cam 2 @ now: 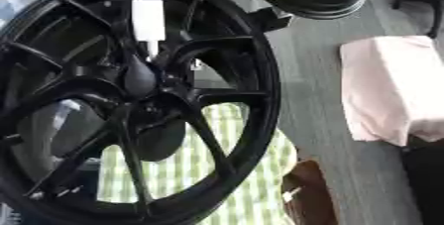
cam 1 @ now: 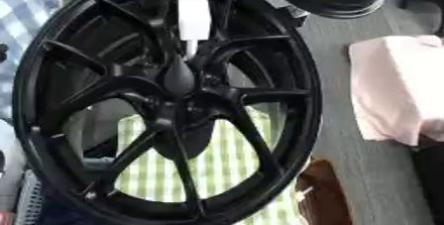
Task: Pull the pin out of the wheel hub.
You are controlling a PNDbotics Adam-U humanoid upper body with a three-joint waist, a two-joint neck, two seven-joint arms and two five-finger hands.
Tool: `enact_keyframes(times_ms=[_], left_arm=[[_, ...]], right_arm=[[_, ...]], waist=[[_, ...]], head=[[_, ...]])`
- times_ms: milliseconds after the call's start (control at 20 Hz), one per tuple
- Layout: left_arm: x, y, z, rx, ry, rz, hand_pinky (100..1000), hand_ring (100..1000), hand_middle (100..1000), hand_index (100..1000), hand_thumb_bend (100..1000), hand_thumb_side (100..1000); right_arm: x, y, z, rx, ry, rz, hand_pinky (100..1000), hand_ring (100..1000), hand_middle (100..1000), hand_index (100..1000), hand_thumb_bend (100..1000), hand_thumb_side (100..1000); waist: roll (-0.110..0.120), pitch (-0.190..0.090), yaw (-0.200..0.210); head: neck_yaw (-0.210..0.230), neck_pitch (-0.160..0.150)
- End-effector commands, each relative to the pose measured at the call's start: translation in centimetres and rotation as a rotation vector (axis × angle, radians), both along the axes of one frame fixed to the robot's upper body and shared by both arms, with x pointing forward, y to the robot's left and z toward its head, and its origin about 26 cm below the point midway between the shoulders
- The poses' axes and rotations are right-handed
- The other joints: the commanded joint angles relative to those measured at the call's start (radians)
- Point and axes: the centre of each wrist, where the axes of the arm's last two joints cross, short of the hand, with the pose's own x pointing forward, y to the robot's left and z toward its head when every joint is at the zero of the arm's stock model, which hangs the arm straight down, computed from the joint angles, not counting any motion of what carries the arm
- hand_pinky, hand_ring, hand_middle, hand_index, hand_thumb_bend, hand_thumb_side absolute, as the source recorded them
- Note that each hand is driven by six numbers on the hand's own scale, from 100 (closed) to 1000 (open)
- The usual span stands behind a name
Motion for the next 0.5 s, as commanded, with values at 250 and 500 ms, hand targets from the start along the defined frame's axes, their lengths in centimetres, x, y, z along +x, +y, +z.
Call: enact_keyframes(times_ms=[250, 500], left_arm=[[-0.4, 0.6, 1.4, 0.001, -0.06, 0.052, 736, 640, 586, 779, 100, 703], [-0.5, 0.8, 1.6, -0.011, -0.072, 0.072, 737, 639, 586, 779, 100, 702]], right_arm=[[-1.0, -6.7, -0.7, 0.133, -0.082, -0.223, 836, 670, 388, 556, 181, 100], [0.2, -9.6, -5.9, 0.222, -0.042, -0.383, 883, 803, 697, 783, 272, 100]], waist=[[0.029, 0.003, -0.025], [0.045, 0.014, -0.035]], head=[[0.046, -0.033], [0.07, -0.051]])
